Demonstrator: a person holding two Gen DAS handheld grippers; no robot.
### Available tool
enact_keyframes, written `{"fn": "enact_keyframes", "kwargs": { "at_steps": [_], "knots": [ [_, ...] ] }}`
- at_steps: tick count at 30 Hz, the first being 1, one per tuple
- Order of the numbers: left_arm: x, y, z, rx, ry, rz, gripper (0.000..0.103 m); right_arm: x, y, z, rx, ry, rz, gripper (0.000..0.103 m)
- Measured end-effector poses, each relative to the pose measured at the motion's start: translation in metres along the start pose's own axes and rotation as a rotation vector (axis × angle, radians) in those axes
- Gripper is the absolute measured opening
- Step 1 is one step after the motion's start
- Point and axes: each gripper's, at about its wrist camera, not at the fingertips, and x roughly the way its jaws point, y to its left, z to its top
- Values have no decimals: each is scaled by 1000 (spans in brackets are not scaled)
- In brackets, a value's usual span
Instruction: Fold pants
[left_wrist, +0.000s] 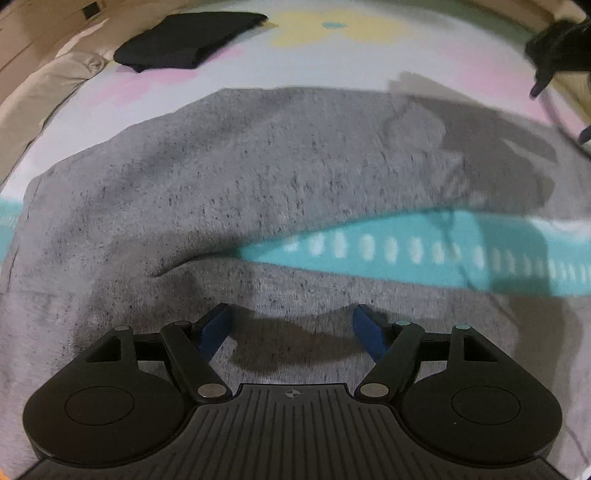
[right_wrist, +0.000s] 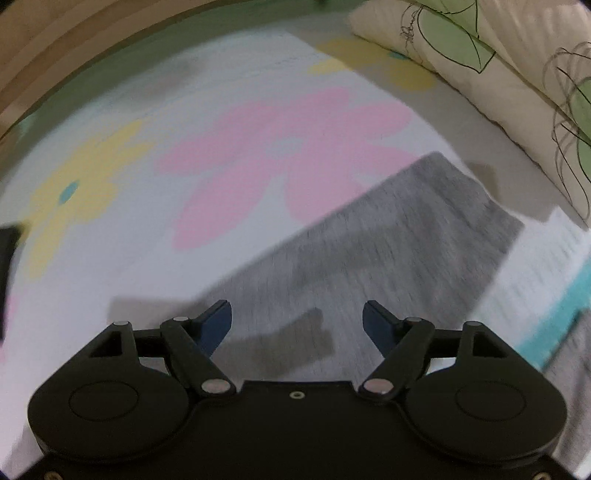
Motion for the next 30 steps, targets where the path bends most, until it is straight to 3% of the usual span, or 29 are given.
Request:
{"fn": "enact_keyframes", "kwargs": {
  "at_steps": [3,9,12,14,18,21,25,30],
  "knots": [
    [0,2,2,5,-3,-5,73,23,11,22,26,-8,-38,79],
    [0,-3,4,28,-24,1,73,67,14,40,87,85,-98,78],
    [2,-2,10,37,-37,-8,71,67,12,33,106,69,-118,56],
    [-5,1,14,36,-52,-22,71,57,12,29,53,59,-97,9],
    [-27,17,34,-4,-101,-62,71,31,-5,18,24,53,-39,7],
    [-35,37,60,-97,-132,-90,71,8,-23,7,13,36,10,7],
    [-15,69,104,-247,-85,-125,71,1,-41,-4,22,42,39,7],
    [18,97,146,-351,18,-134,71,19,-50,-13,15,87,34,7]
  ]
}}
